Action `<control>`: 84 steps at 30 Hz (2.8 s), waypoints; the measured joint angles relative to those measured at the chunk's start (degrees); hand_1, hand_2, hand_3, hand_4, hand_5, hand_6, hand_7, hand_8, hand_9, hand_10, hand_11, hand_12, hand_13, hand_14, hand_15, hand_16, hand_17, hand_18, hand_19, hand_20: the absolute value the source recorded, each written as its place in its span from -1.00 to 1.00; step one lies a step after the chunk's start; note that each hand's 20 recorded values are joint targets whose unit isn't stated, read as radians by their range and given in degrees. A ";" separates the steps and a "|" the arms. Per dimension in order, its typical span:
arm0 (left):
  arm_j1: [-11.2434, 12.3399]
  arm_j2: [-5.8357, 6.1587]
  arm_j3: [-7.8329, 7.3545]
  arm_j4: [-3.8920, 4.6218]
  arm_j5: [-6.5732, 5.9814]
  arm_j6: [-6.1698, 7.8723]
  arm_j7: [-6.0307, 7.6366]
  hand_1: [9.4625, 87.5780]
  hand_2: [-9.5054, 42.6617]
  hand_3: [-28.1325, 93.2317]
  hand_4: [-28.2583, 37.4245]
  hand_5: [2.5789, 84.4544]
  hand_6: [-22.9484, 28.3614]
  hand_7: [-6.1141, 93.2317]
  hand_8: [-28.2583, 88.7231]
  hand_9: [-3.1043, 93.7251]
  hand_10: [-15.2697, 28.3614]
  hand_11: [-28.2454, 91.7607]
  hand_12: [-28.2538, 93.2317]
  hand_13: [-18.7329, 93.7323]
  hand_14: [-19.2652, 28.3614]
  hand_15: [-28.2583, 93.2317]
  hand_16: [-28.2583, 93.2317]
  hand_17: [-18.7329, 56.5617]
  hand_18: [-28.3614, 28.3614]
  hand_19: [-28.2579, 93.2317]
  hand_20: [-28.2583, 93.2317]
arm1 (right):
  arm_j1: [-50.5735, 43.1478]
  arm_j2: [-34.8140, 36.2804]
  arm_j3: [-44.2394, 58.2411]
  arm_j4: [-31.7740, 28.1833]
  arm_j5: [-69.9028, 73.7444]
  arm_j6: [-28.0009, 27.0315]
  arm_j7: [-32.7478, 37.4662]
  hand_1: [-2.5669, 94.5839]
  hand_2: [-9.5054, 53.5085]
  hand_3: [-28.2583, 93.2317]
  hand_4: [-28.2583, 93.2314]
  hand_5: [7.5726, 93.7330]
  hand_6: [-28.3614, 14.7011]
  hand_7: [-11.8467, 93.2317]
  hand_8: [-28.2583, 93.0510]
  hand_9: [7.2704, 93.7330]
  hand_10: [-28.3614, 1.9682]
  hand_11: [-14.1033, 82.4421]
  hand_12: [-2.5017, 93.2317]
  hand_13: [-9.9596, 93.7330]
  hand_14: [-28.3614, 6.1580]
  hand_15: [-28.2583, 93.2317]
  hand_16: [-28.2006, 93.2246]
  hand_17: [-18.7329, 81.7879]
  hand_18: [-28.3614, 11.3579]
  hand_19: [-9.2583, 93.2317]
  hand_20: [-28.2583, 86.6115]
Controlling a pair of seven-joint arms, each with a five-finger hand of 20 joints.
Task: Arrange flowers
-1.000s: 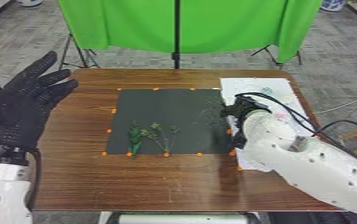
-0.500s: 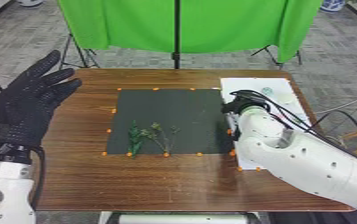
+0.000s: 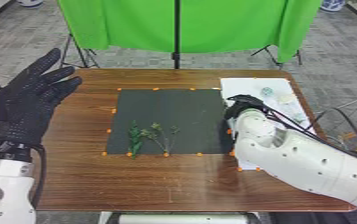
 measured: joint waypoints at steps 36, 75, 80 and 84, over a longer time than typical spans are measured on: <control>-0.18 -0.81 0.26 0.15 0.14 -0.26 -0.48 -0.70 -0.35 0.74 -1.00 -0.24 0.20 -0.65 -0.66 -0.31 0.56 -0.09 -0.35 -0.25 0.90 0.25 -0.68 -0.74 0.74 0.33 -0.40 | 5.26 3.70 -7.37 0.29 -15.32 19.42 -1.18 0.20 -1.00 0.68 -1.00 0.82 0.18 -0.36 -0.36 1.00 0.31 -0.02 -0.60 0.97 0.34 0.30 -0.19 0.60 -0.19 1.00 -0.23; -0.13 -0.69 -0.08 0.16 0.25 -0.50 -1.30 -0.70 -0.35 0.74 -1.00 -0.24 0.19 -0.65 -0.66 -0.31 0.56 -0.09 -0.35 -0.25 0.90 0.25 -0.68 -0.74 0.74 0.33 -0.40 | 1.87 -1.36 -12.96 -10.71 -13.45 8.95 -4.99 0.18 -1.00 0.66 -0.98 0.84 0.21 -0.41 -0.37 1.00 0.27 0.01 -0.63 0.97 0.28 0.31 -0.18 0.58 -0.31 1.00 -0.13; -0.67 -0.69 0.06 0.20 0.32 -0.66 -1.76 -0.70 -0.35 0.74 -1.00 -0.24 0.19 -0.65 -0.66 -0.31 0.56 -0.10 -0.35 -0.25 0.90 0.25 -0.68 -0.74 0.74 0.33 -0.40 | 1.86 -2.98 -13.67 -10.37 -12.73 7.71 -4.77 0.18 -1.00 0.65 -0.97 0.84 0.22 -0.41 -0.37 1.00 0.26 0.01 -0.63 0.97 0.28 0.31 -0.19 0.58 -0.31 1.00 -0.13; -1.06 -0.82 0.14 0.25 0.51 -0.86 -2.29 -0.70 -0.35 0.74 -1.00 -0.24 0.19 -0.65 -0.66 -0.31 0.56 -0.10 -0.35 -0.25 0.90 0.25 -0.68 -0.74 0.74 0.33 -0.40 | 1.57 -4.08 -13.26 -10.04 -12.65 6.58 -4.94 0.17 -1.00 0.64 -0.97 0.84 0.22 -0.40 -0.38 1.00 0.26 0.01 -0.63 0.97 0.28 0.31 -0.19 0.58 -0.31 1.00 -0.12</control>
